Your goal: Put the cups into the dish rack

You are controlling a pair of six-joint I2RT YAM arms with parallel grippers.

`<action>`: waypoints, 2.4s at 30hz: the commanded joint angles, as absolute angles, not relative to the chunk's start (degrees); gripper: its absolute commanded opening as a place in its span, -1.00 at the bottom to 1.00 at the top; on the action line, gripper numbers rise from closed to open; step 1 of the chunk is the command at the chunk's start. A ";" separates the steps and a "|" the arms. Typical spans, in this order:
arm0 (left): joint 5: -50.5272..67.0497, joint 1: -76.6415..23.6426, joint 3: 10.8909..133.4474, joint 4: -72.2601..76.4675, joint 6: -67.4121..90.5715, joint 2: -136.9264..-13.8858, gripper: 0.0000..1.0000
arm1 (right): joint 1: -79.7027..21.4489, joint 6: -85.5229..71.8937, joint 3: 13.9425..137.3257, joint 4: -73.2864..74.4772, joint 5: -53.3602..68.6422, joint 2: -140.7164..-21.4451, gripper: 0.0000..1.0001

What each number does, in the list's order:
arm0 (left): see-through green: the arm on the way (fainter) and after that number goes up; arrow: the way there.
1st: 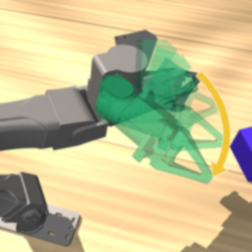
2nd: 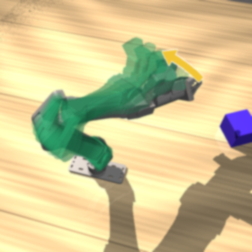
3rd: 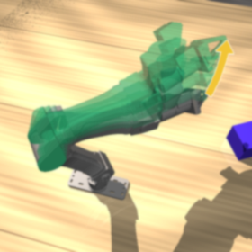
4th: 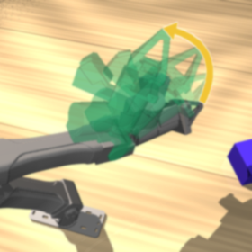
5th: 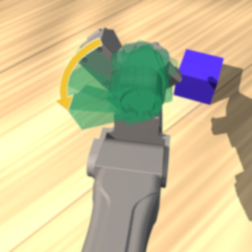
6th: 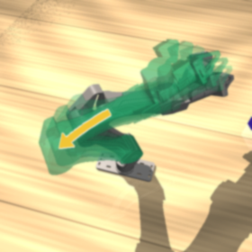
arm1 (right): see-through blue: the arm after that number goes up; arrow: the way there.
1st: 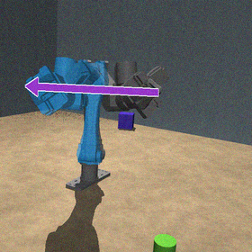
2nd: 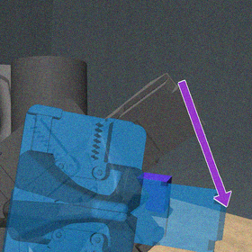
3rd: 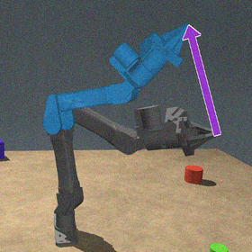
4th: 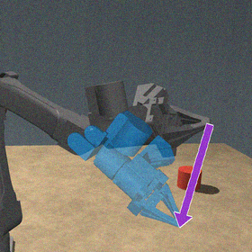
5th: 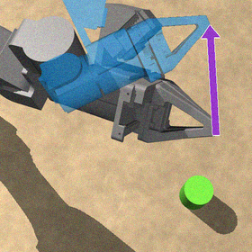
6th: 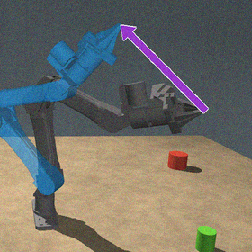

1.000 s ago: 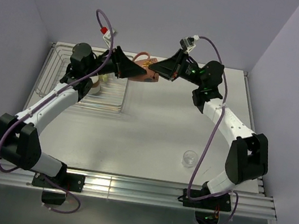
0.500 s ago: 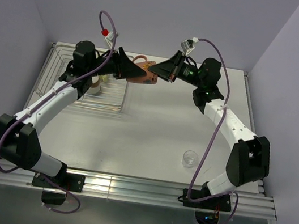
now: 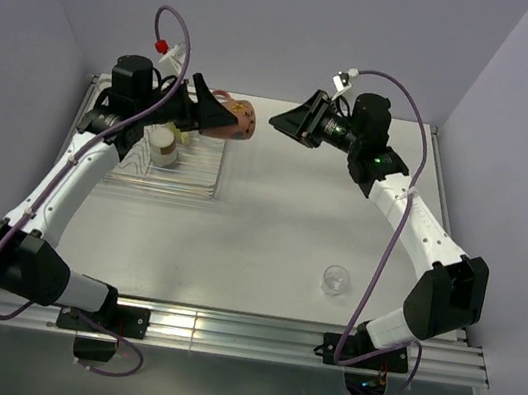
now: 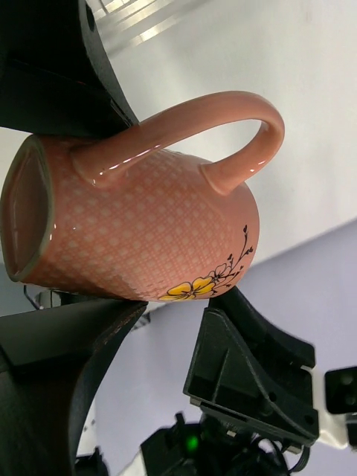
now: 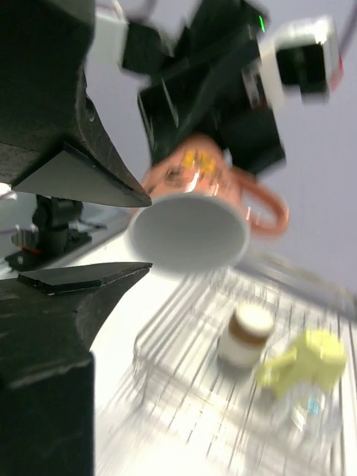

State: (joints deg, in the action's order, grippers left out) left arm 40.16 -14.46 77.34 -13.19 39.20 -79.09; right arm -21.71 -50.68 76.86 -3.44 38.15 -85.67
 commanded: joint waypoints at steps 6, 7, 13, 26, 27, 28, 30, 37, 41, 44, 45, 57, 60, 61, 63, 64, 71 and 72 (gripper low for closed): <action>21.92 -12.13 90.52 -33.38 25.16 -81.99 -1.00 | -21.09 -40.00 80.59 13.69 22.17 -82.27 -0.13; 19.88 -12.13 91.40 -35.05 24.35 -83.92 -1.00 | -21.09 -39.29 80.68 14.67 21.28 -82.09 -0.13; 8.45 -12.22 96.23 -42.62 20.04 -91.56 -1.00 | -21.18 -33.40 80.51 22.93 14.08 -80.95 -0.13; -3.16 -15.82 102.12 -48.60 18.54 -102.47 -1.00 | -21.18 -29.09 75.67 26.02 10.90 -79.19 -0.14; -4.21 -16.08 102.56 -48.86 18.63 -103.09 -1.00 | -21.18 -29.00 75.50 25.93 11.16 -79.28 -0.14; -4.57 -16.69 103.00 -49.13 18.63 -104.40 -1.00 | -21.18 -29.00 75.41 25.93 11.34 -79.45 -0.14; -5.44 -17.14 104.50 -49.74 18.72 -105.73 -1.00 | -21.27 -28.74 75.23 25.84 11.51 -79.54 -0.14; -9.75 -19.07 108.28 -52.47 19.07 -111.70 -1.00 | -21.18 -28.04 74.36 25.75 11.78 -79.63 -0.15; -10.28 -19.60 109.25 -53.00 19.25 -113.38 -1.00 | -21.18 -27.86 73.74 25.31 12.48 -79.89 -0.15; -10.63 -19.78 109.42 -53.26 19.07 -114.43 -1.00 | -21.18 -27.86 73.21 24.96 12.92 -79.98 -0.16; -10.81 -19.78 109.42 -53.35 19.16 -114.96 -1.00 | -21.18 -27.77 72.95 24.79 13.01 -80.15 -0.16; -11.95 -20.21 109.42 -53.79 19.51 -118.39 -0.85 | -21.18 -27.51 71.46 24.52 13.45 -80.24 -0.16; -12.30 -20.30 109.34 -53.88 19.69 -119.00 -0.72 | -21.18 -27.51 71.28 24.52 13.54 -80.16 -0.16; -12.57 -20.30 109.25 -53.88 19.77 -119.18 -0.65 | -21.27 -27.51 71.19 24.52 13.54 -80.16 -0.16; -12.83 -20.39 109.07 -53.70 19.78 -119.44 -0.46 | -21.18 -27.51 71.19 24.52 13.45 -80.16 -0.16; -13.09 -20.39 109.07 -53.79 19.78 -119.53 -0.36 | -21.18 -27.34 71.19 24.70 13.53 -80.24 -0.16; -13.88 -20.48 108.72 -53.70 19.95 -119.62 0.33 | -21.27 -27.42 71.02 24.79 13.27 -80.16 -0.16; -13.80 -20.57 108.63 -53.61 19.86 -119.45 0.35 | -21.18 -27.42 71.10 24.79 13.36 -80.24 -0.16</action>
State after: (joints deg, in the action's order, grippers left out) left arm -11.86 -20.18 106.52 -54.35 19.35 -119.96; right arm -21.34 -28.42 71.50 26.22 13.19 -80.64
